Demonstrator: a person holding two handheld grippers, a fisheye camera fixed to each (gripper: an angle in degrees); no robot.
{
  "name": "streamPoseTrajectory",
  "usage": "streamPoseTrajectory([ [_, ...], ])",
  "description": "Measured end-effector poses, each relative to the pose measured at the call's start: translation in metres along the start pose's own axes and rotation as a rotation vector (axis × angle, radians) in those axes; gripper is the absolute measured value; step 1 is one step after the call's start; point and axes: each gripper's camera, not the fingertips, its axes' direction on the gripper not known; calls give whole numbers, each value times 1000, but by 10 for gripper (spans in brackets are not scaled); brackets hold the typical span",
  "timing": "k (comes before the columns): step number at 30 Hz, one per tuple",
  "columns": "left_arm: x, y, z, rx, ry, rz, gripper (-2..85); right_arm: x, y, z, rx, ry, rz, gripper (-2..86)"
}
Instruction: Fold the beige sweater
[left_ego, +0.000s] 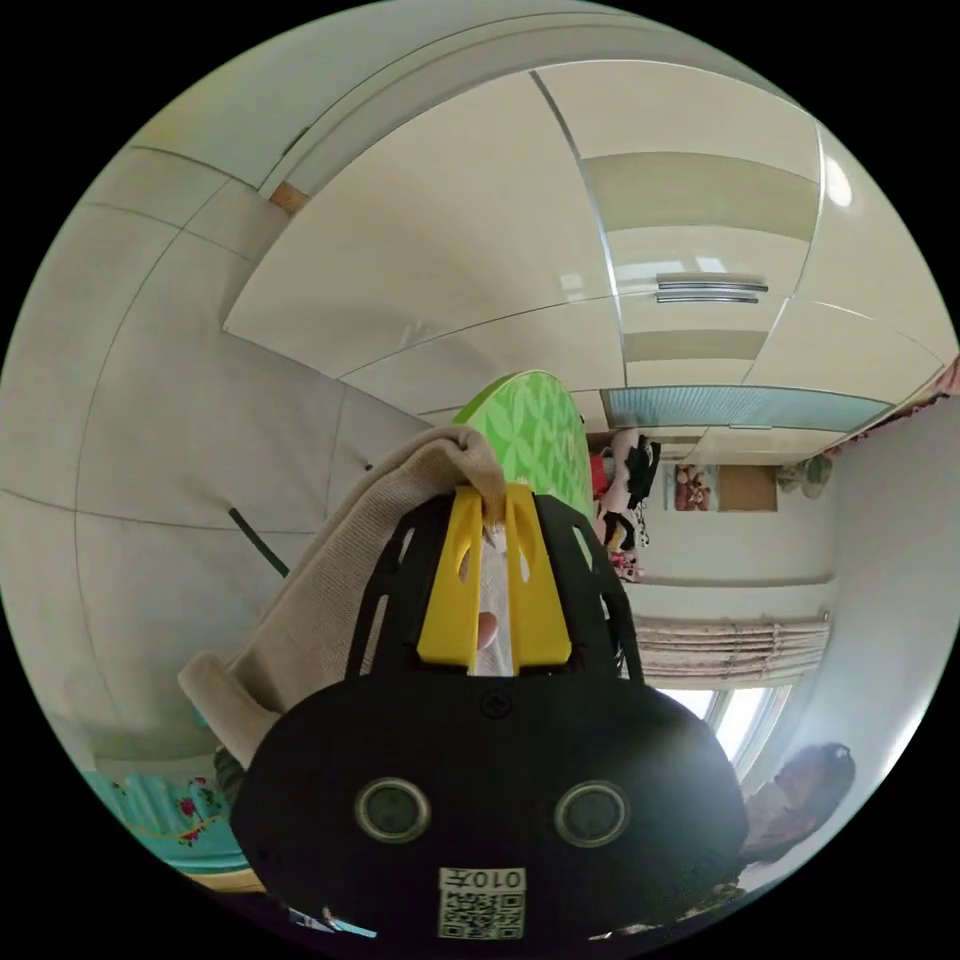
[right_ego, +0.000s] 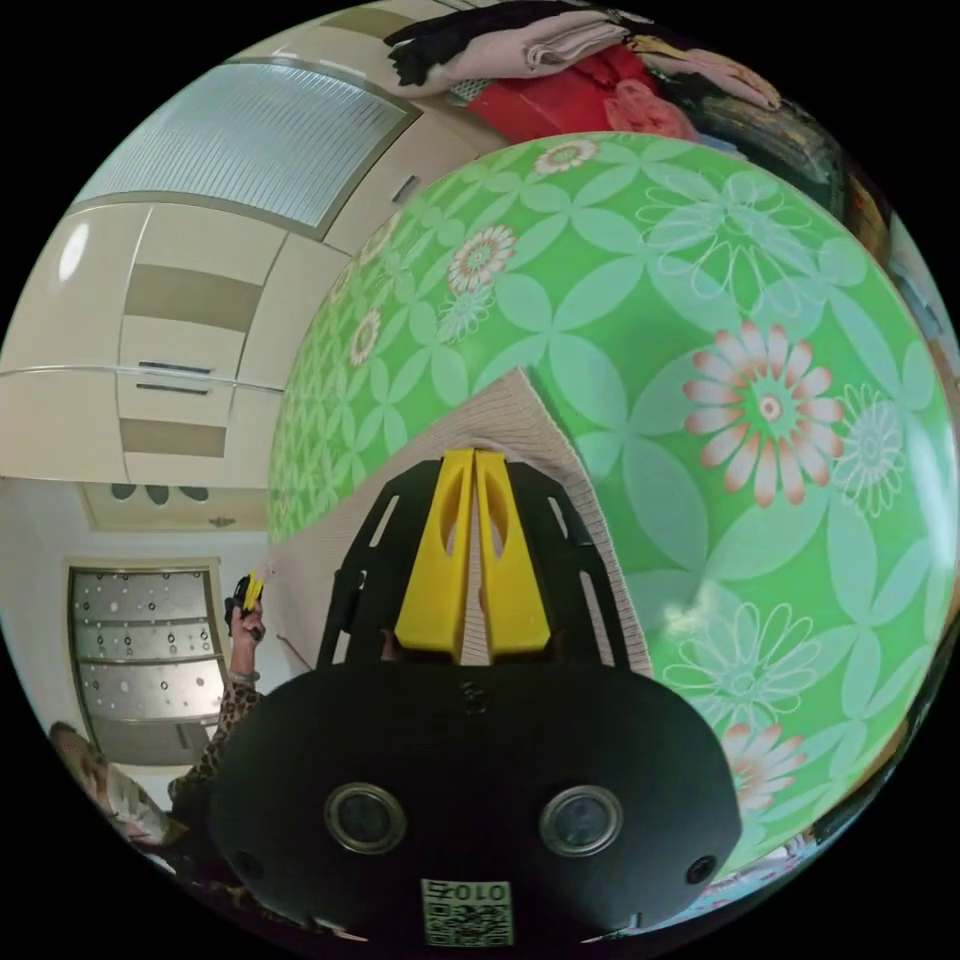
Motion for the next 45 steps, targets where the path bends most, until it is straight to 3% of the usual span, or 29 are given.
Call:
streamPoseTrajectory([
  [6, 8, -20, 27, -49, 20, -10, 47, 13, 5, -14, 7, 0, 34, 18],
  [11, 28, -47, 18, -36, 36, 46, 50, 15, 30, -23, -14, -142, -76, 23],
  [14, 14, -56, 30, -123, -36, -124, 52, 17, 41, -12, -67, -54, -97, 22],
  [16, 23, -63, 29, -110, 13, -81, 53, 30, 46, -14, -27, -120, -61, 21],
  [19, 43, -76, 26, -130, -116, -53, 56, 44, 44, -17, -15, -184, -24, 21],
  [22, 36, -85, 28, -123, 3, -162, 60, 55, 40, -25, 24, -175, 14, 22],
  [25, 54, -95, 67, -429, -329, -60, 65, 69, 36, -26, 13, -241, 66, 21],
  [28, 73, -108, 59, -321, -284, -47, 69, 71, 36, -29, 5, -229, 54, 20],
  [30, 88, -117, 73, -439, -475, 20, 70, 69, 37, -31, 6, -200, 41, 20],
  [31, 96, -120, 65, -378, -526, 33, 69, 67, 37, -33, 3, -179, 27, 20],
  [32, 97, -122, 51, -271, -468, -6, 68, 66, 37, -34, 2, -173, 25, 20],
  [34, 90, -123, 49, -246, -368, -20, 66, 66, 38, -35, 1, -167, 19, 20],
  [37, 87, -117, 28, -6, -292, -7, 62, 67, 42, -38, 12, -163, 11, 21],
  [40, 74, -119, 69, -299, -287, -14, 62, 72, 48, -41, 23, -189, 11, 21],
  [42, 81, -110, 54, -114, -408, 28, 53, 74, 50, -43, 27, -202, 17, 20],
  [43, 86, -98, 42, 17, -365, 66, 48, 73, 52, -45, 31, -201, 17, 21],
  [45, 89, -85, 52, -46, -183, 157, 46, 72, 56, -47, 32, -196, 16, 22],
])
